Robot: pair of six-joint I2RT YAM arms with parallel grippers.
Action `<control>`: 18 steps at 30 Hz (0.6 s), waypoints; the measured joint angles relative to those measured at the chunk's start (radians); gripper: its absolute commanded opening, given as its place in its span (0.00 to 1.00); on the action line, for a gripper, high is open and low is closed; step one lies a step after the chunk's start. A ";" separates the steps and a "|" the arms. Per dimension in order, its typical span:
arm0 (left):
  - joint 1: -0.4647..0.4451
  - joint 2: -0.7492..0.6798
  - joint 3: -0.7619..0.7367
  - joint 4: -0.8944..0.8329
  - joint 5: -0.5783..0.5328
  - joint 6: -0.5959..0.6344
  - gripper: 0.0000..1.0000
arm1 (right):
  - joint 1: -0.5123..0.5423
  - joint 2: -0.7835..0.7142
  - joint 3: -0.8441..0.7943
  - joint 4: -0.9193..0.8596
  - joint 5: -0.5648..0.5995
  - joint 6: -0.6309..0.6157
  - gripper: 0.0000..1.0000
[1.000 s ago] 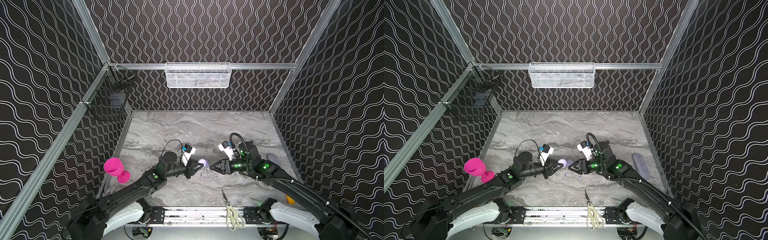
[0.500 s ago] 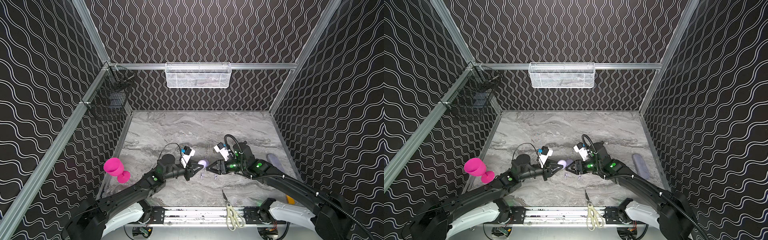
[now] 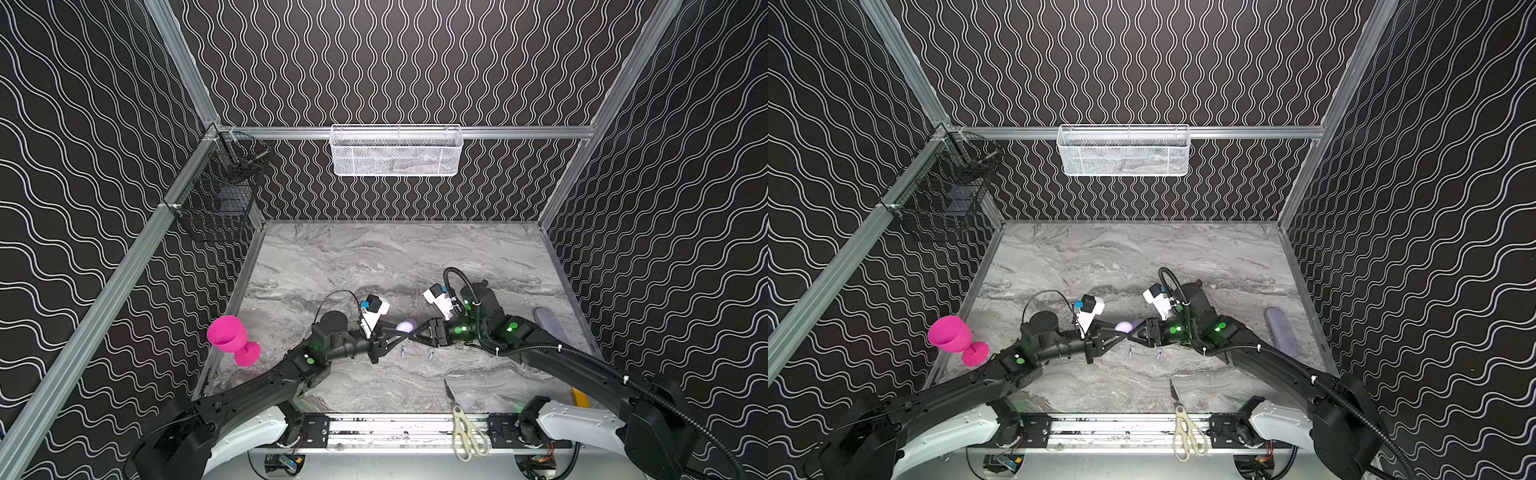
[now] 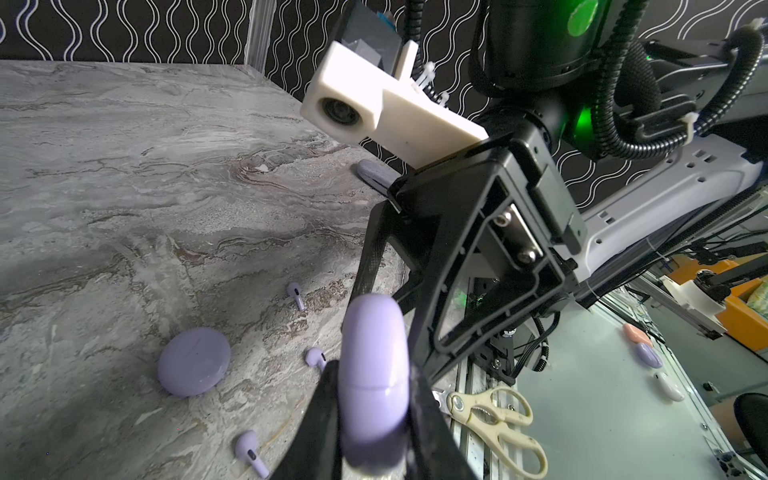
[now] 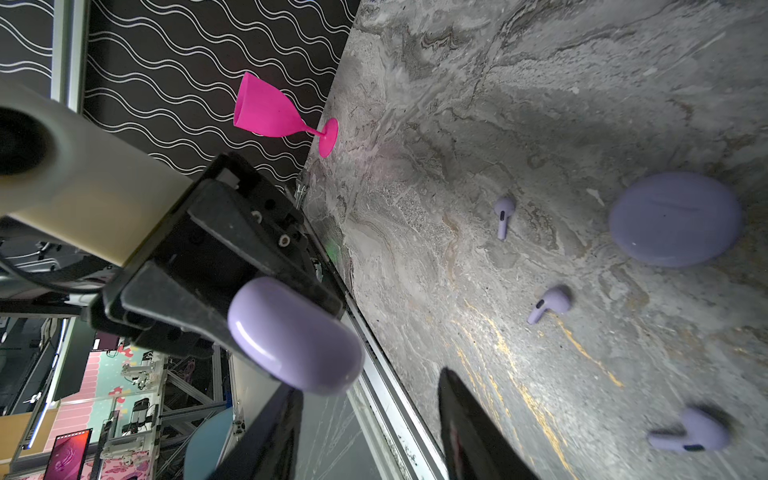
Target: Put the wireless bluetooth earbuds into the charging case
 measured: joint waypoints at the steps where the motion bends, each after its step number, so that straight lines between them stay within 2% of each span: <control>1: -0.001 -0.002 -0.002 0.002 -0.001 0.000 0.20 | 0.000 0.000 0.002 -0.003 0.000 -0.002 0.54; 18: -0.025 -0.005 -0.025 0.037 0.002 0.003 0.19 | -0.022 0.000 0.040 -0.043 0.005 -0.038 0.54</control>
